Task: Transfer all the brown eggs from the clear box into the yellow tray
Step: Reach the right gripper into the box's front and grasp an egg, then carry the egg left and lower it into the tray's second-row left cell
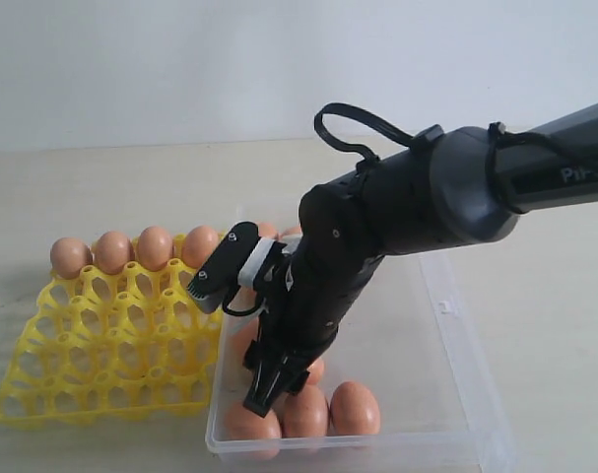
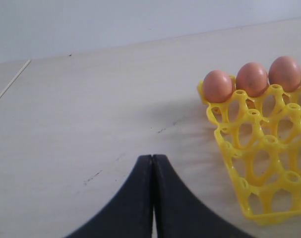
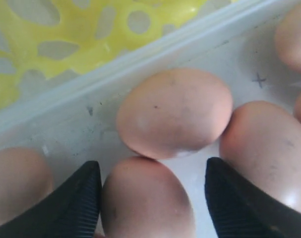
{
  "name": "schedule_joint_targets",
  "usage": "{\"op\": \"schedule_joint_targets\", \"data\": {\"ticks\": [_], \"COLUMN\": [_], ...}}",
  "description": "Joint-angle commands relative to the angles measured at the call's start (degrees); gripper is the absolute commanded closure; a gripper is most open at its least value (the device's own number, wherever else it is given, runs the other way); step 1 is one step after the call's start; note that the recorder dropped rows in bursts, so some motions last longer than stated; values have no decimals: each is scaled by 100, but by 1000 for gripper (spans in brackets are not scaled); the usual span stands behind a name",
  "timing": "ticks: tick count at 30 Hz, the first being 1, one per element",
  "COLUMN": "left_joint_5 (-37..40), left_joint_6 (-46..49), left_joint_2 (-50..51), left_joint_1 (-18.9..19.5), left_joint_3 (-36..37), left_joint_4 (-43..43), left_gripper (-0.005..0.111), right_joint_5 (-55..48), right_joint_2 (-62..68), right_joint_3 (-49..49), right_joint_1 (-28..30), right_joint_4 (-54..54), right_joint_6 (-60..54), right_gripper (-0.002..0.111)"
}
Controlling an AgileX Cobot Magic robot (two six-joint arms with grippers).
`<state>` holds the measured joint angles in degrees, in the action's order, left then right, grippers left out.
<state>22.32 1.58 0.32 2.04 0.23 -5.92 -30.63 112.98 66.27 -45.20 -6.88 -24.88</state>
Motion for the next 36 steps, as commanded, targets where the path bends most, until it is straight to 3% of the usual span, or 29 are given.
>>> {"op": "schedule_joint_targets", "data": {"ticks": [1,5,9,14,18,21,23,27,30,36], "left_joint_5": [-52,-52,-52,-52,-52,-52,-52,-52,-52,-52], "left_joint_6": [-11,-11,-11,-11,-11,-11,-11,-11,-11,-11], "left_joint_2": [-32,-32,-32,-32,-32,-32,-32,-32,-32,-32], "left_joint_1": [-43,-43,-43,-43,-43,-43,-43,-43,-43,-43], "left_joint_3": [-23,-23,-23,-23,-23,-23,-23,-23,-23,-23], "left_joint_4": [14,14,14,14,14,14,14,14,14,14], "left_gripper": [107,107,107,107,107,107,107,107,107,107], "right_joint_5": [-303,-343,-122,733,2393,3560,3778,4316,4594,5538], "right_joint_2": [165,192,-47,-734,-1141,-953,-549,423,1088,1670], "right_joint_3": [148,167,167,167,156,279,601,1465,2060,2694], "right_joint_1": [-8,-8,-8,-8,-26,-190,-281,-361,-372,-372], "right_joint_4": [62,129,129,-105,-936,-923,-300,1397,3555,5704], "right_joint_6": [-60,-47,-38,3,-61,-35,724,3454,5988,8694], "right_gripper": [61,73,108,108,108,108,108,108,108,108]}}
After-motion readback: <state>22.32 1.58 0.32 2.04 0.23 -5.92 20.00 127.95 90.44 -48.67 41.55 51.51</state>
